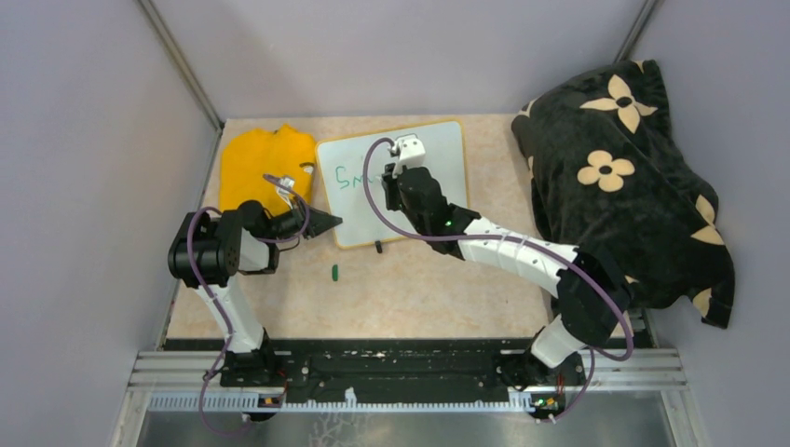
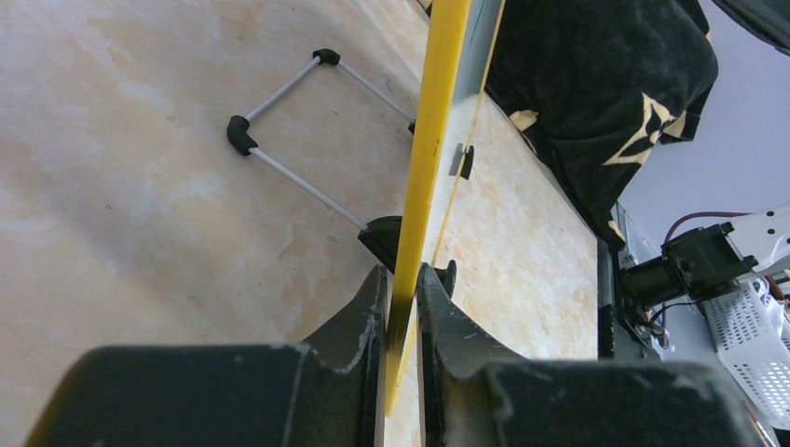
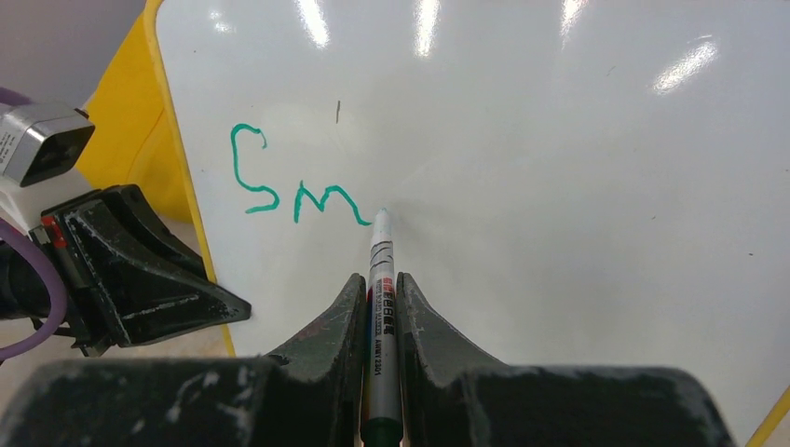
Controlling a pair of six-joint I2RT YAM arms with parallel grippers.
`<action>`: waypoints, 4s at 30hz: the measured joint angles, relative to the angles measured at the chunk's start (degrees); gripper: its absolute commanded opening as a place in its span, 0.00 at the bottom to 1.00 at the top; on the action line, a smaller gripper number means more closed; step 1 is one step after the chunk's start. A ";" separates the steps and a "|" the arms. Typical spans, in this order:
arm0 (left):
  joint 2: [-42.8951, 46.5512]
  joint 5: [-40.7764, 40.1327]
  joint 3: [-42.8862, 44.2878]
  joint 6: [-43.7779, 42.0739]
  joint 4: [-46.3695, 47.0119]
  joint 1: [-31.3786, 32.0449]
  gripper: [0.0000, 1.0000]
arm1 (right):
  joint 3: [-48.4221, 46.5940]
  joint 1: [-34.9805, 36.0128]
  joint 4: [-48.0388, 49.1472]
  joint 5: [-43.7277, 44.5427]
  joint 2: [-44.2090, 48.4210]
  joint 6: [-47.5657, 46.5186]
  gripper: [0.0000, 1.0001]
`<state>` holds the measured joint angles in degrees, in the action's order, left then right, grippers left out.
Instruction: Write a sentence on the whiteboard
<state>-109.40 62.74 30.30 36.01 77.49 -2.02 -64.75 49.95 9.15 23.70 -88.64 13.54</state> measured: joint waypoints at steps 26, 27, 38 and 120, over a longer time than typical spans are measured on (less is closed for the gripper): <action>0.00 0.04 0.02 -0.02 -0.11 0.00 0.00 | -2.14 0.00 0.70 0.13 -0.15 -0.35 0.00; 0.00 0.04 0.02 -0.02 -0.11 0.00 0.00 | -2.16 0.00 0.74 0.13 -0.22 -0.35 0.00; 0.00 0.07 0.02 -0.02 -0.13 0.00 0.00 | -4.39 0.00 1.55 0.20 -2.91 -0.37 0.00; 0.00 0.07 0.02 -0.02 -0.42 0.02 0.00 | -2.80 -0.57 -0.17 -1.07 -2.69 0.17 0.00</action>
<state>-109.40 62.81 30.33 35.99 77.08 -2.00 -67.55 49.39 8.97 22.63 -91.33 13.72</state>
